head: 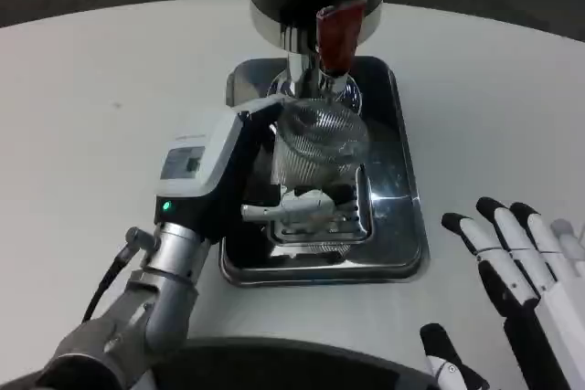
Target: Grasp the cup under the faucet to collect the drink, then remove the cup.
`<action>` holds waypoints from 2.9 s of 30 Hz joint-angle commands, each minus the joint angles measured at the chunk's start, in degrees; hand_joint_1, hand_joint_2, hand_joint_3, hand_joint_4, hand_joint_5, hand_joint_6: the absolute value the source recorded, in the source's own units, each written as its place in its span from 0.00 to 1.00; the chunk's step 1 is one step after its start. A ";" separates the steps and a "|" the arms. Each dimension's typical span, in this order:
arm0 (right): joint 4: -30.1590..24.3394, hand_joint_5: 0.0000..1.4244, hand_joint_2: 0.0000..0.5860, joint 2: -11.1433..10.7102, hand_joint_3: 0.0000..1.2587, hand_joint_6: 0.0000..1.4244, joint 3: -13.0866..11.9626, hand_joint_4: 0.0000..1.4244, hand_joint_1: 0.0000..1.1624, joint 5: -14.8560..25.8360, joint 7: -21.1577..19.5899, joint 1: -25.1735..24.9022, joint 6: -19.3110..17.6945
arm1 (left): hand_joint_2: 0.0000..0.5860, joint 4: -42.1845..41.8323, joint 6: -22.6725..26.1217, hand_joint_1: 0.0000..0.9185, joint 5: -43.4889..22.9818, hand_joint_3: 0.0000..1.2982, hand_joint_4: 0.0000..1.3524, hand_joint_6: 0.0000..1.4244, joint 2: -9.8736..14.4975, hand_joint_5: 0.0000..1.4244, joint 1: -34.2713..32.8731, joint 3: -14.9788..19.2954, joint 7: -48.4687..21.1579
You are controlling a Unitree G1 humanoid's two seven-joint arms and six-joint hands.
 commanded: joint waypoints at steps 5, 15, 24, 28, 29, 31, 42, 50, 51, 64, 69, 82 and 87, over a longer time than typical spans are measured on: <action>0.12 0.00 0.77 0.63 0.10 0.00 0.19 0.02 0.36 0.42 -0.85 0.99 -0.78 | 0.09 0.19 -0.70 0.35 -1.07 0.19 0.12 0.18 0.57 0.31 2.18 -0.40 -2.94; 0.07 0.00 0.77 1.27 0.10 0.00 0.39 0.02 0.36 0.45 -0.49 1.02 -0.61 | 0.08 -1.82 -1.72 0.20 -2.42 0.04 0.00 0.08 1.46 0.19 3.51 0.66 -4.13; 0.91 0.00 0.77 1.35 0.11 0.00 0.82 0.02 0.36 0.53 -0.47 0.71 -0.51 | 0.03 -23.70 -8.51 0.01 -16.25 0.00 0.00 0.07 7.92 0.12 17.11 10.35 -14.85; 2.60 0.00 0.77 0.78 0.11 0.00 1.74 0.02 0.37 -0.61 0.11 -0.84 -0.64 | 0.16 -35.76 -7.65 0.01 -25.51 0.00 0.00 0.06 10.89 0.10 21.36 16.07 -23.90; 3.05 0.00 0.77 0.62 0.11 0.00 1.99 0.02 0.37 -0.75 0.23 -1.29 -0.64 | 0.18 -38.08 -7.05 0.05 -27.23 0.00 0.00 0.05 11.34 0.09 22.02 17.24 -25.97; 3.61 0.00 0.77 0.41 0.11 0.00 2.38 0.02 0.37 -0.91 0.35 -1.94 -0.56 | 0.21 -41.97 -5.66 0.06 -29.44 0.00 0.00 0.05 12.23 0.09 22.88 19.08 -29.75; 5.77 0.00 0.77 2.12 0.10 0.00 6.94 0.02 0.42 -4.28 0.83 -6.59 1.02 | 0.29 -61.39 8.74 0.00 -63.91 0.00 0.00 0.02 17.09 0.00 21.38 27.17 -60.11; 5.49 0.00 0.77 2.96 0.10 0.00 7.96 0.02 0.42 -4.89 0.34 -6.58 1.88 | 0.17 -65.00 27.58 0.00 -79.01 0.00 0.00 0.01 18.56 0.00 14.39 28.51 -78.40; 5.31 0.00 0.77 3.05 0.10 0.00 8.09 0.02 0.42 -5.03 0.10 -6.28 1.88 | 0.17 -64.63 29.75 0.00 -79.81 0.00 0.00 0.00 18.53 0.00 13.50 28.56 -80.01; 3.32 0.00 0.77 4.35 0.10 0.00 7.89 0.02 0.43 -4.32 -1.97 -3.48 2.29 | 0.14 -55.97 47.72 0.00 -80.61 0.00 0.00 0.00 13.32 0.00 3.50 28.45 -87.62; 3.04 0.00 0.77 4.88 0.10 0.00 8.55 0.02 0.43 -4.44 -2.10 -3.29 1.90 | 0.13 -52.49 49.64 0.00 -78.00 0.00 0.00 0.00 11.68 0.00 -0.84 27.06 -90.84; 2.55 0.00 0.77 5.22 0.10 0.00 8.90 0.02 0.43 -3.85 -2.09 -3.21 1.86 | 0.13 -49.04 48.96 0.00 -68.58 0.00 0.00 0.00 9.48 0.00 -4.14 23.50 -94.46; 2.41 0.00 0.77 5.40 0.10 0.00 9.13 0.02 0.43 -3.93 -1.89 -2.92 2.18 | 0.13 -49.68 47.73 0.00 -65.86 0.00 0.00 0.00 9.50 0.01 -3.50 23.38 -95.15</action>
